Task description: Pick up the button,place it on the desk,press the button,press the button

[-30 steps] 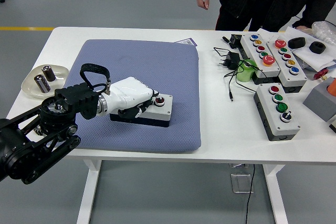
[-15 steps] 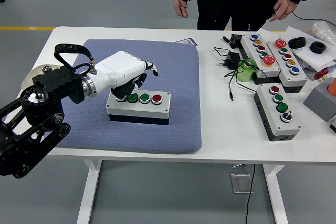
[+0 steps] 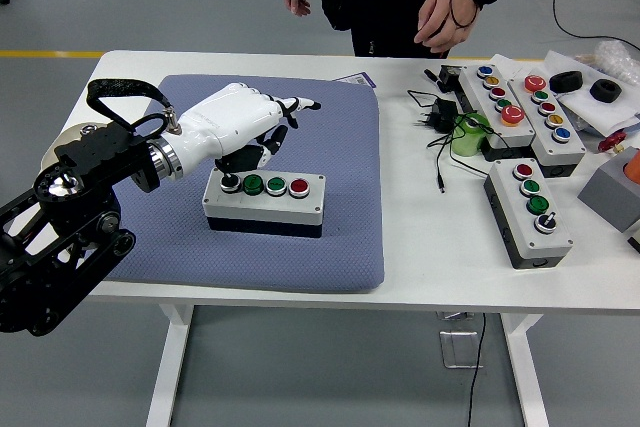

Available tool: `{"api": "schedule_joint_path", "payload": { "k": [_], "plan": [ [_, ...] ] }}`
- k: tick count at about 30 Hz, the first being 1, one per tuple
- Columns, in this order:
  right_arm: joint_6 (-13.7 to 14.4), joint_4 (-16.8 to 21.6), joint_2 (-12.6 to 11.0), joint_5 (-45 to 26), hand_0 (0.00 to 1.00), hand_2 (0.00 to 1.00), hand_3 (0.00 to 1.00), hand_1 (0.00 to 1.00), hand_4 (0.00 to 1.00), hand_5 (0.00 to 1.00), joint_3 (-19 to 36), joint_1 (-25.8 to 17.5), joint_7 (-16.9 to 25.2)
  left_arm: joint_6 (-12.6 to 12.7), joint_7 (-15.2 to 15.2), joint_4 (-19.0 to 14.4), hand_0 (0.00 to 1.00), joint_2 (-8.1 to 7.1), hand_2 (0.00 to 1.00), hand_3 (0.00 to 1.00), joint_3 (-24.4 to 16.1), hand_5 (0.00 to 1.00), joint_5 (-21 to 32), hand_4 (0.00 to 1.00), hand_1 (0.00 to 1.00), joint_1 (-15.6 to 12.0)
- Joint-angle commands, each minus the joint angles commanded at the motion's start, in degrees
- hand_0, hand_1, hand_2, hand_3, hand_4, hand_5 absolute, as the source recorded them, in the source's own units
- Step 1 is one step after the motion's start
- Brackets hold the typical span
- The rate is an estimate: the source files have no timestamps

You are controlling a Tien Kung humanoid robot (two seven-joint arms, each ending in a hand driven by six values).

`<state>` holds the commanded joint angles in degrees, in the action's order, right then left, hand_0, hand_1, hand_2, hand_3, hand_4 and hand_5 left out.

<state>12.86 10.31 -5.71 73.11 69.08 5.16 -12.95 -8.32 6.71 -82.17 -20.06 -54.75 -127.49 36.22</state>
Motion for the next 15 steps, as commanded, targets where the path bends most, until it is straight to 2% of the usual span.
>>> {"api": "schedule_joint_path", "payload": {
  "k": [1,6,7,8,12,13,15],
  "plan": [
    [0.0,0.0,0.0,0.0,0.751,0.715,0.584,0.704,0.183,0.137,0.0,0.0,0.0,0.4,0.4,0.1,0.772,0.0,0.998,0.998,-0.1,0.002,0.1,0.684,0.862,0.0],
    [0.0,0.0,0.0,0.2,0.751,0.715,0.584,0.704,0.183,0.137,0.1,0.0,-0.1,2.7,1.0,0.8,0.772,0.1,0.998,0.998,-0.1,0.002,1.8,0.684,0.862,-0.1],
    [0.0,0.0,0.0,0.2,0.751,0.715,0.584,0.704,0.183,0.137,0.1,0.0,-0.1,3.5,1.0,1.0,0.942,0.13,0.998,0.998,-0.2,0.382,2.4,0.998,0.971,-0.1],
    [0.0,0.0,0.0,0.2,0.751,0.715,0.584,0.704,0.183,0.137,0.1,0.0,-0.1,3.8,1.0,1.0,0.942,0.14,0.998,0.998,-0.1,0.382,2.6,0.998,0.971,-0.1],
    [0.0,0.0,0.0,0.2,0.751,0.715,0.584,0.704,0.183,0.137,0.1,-0.1,-0.1,9.2,0.8,2.4,0.942,0.43,0.998,0.998,-0.2,0.382,9.7,0.998,0.971,-0.4],
    [0.0,0.0,0.0,0.2,0.751,0.715,0.584,0.704,0.183,0.136,0.1,-0.1,-0.1,9.9,1.1,2.8,0.979,0.51,0.998,0.998,-0.3,0.702,12.1,0.998,0.988,-0.5],
    [0.0,0.0,0.0,0.1,0.751,0.715,0.584,0.704,0.183,0.136,0.1,-0.1,-0.1,9.7,1.6,3.6,0.979,0.56,0.998,0.998,-0.4,0.702,16.4,0.998,0.988,-0.5]
  ]
}}
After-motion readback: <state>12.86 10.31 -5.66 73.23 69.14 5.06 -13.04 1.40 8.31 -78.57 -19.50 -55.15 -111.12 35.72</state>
